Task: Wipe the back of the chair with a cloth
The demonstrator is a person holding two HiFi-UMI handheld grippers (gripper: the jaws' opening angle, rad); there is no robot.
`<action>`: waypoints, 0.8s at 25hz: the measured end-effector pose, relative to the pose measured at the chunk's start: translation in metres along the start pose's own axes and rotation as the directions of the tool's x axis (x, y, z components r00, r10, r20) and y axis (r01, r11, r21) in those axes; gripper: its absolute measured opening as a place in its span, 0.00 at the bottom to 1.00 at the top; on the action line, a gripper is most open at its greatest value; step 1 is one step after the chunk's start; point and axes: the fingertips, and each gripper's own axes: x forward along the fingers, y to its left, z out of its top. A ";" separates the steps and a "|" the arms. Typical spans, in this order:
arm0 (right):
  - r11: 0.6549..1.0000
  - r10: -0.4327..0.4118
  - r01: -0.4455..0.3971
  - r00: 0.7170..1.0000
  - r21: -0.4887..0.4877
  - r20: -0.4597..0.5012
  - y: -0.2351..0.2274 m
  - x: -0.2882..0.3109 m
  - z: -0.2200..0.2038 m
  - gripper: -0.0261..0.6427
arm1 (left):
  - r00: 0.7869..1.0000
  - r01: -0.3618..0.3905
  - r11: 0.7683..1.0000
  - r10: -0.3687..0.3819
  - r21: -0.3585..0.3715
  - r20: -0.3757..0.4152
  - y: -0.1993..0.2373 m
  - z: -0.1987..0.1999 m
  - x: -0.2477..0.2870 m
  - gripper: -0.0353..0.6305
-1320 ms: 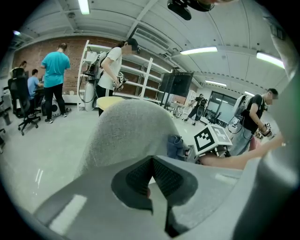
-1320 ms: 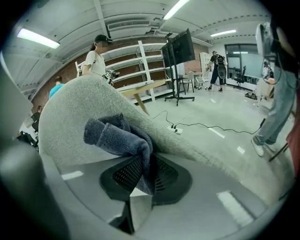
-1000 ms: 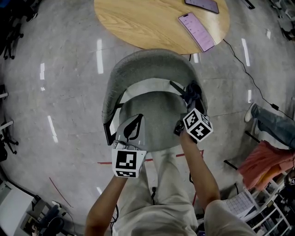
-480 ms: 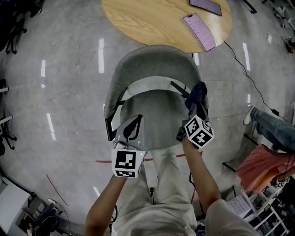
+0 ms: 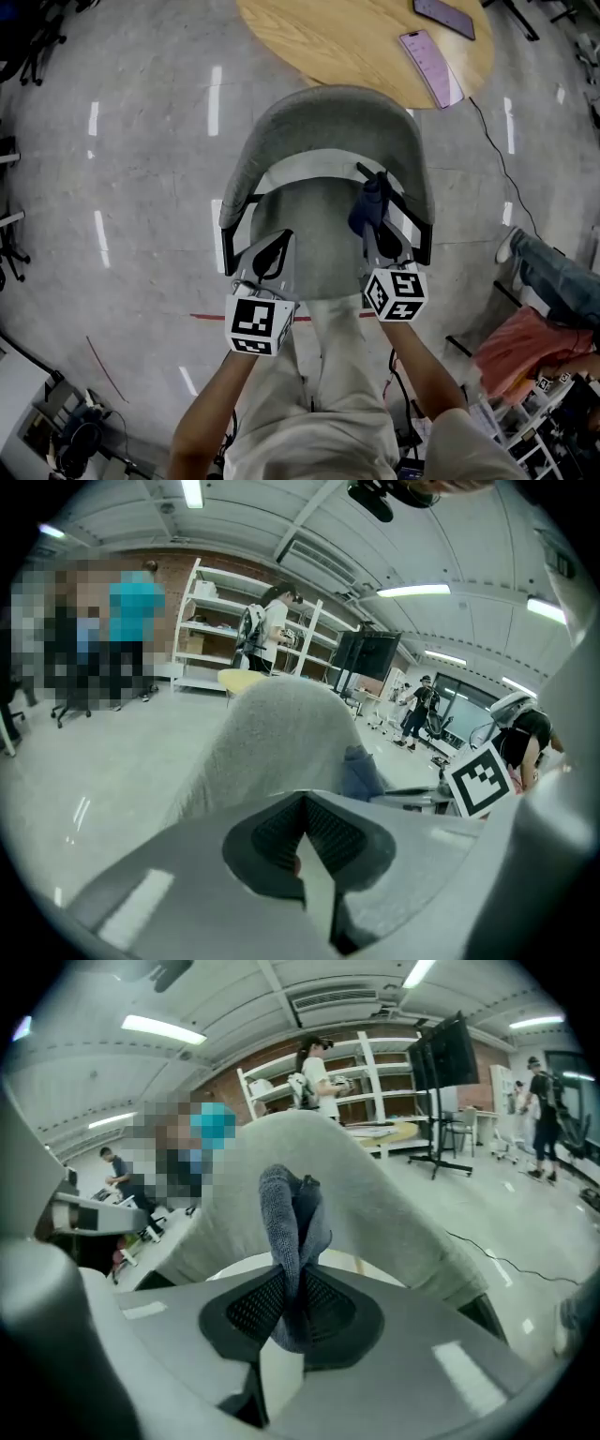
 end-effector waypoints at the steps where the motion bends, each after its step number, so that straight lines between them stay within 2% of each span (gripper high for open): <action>1: 0.998 0.054 -0.054 0.999 -0.036 -0.005 0.011 0.003 0.000 0.15 | 1.000 -0.003 1.000 0.003 -0.008 0.000 0.003 -0.002 -0.001 0.05; 6: 0.943 0.272 -0.275 0.961 -0.187 -0.046 0.053 0.021 -0.001 0.15 | 0.999 -0.049 0.998 0.049 -0.030 0.002 0.022 -0.013 -0.006 0.05; 9: 0.883 0.377 -0.380 0.924 -0.274 -0.066 0.077 0.030 0.001 0.15 | 0.996 -0.085 0.995 0.085 -0.056 0.003 0.032 -0.020 -0.014 0.05; 11: 0.830 0.438 -0.443 0.894 -0.338 -0.095 0.094 0.037 0.001 0.15 | 0.994 -0.112 0.991 0.113 -0.072 0.003 0.037 -0.025 -0.019 0.05; 13: 0.763 0.499 -0.511 0.855 -0.396 -0.140 0.112 0.041 -0.003 0.15 | 0.991 -0.135 0.986 0.136 -0.094 0.004 0.040 -0.030 -0.023 0.05; 15: 0.681 0.560 -0.581 0.805 -0.446 -0.193 0.131 0.043 -0.007 0.15 | 0.988 -0.151 0.982 0.153 -0.113 0.008 0.043 -0.033 -0.026 0.05; 18: 0.521 0.634 -0.685 0.710 -0.510 -0.306 0.155 0.047 -0.024 0.15 | 0.983 -0.181 0.975 0.184 -0.132 0.010 0.048 -0.039 -0.029 0.05; 20: 0.417 0.653 -0.736 0.651 -0.534 -0.387 0.165 0.052 -0.041 0.15 | 0.978 -0.203 0.968 0.207 -0.145 0.010 0.052 -0.044 -0.031 0.05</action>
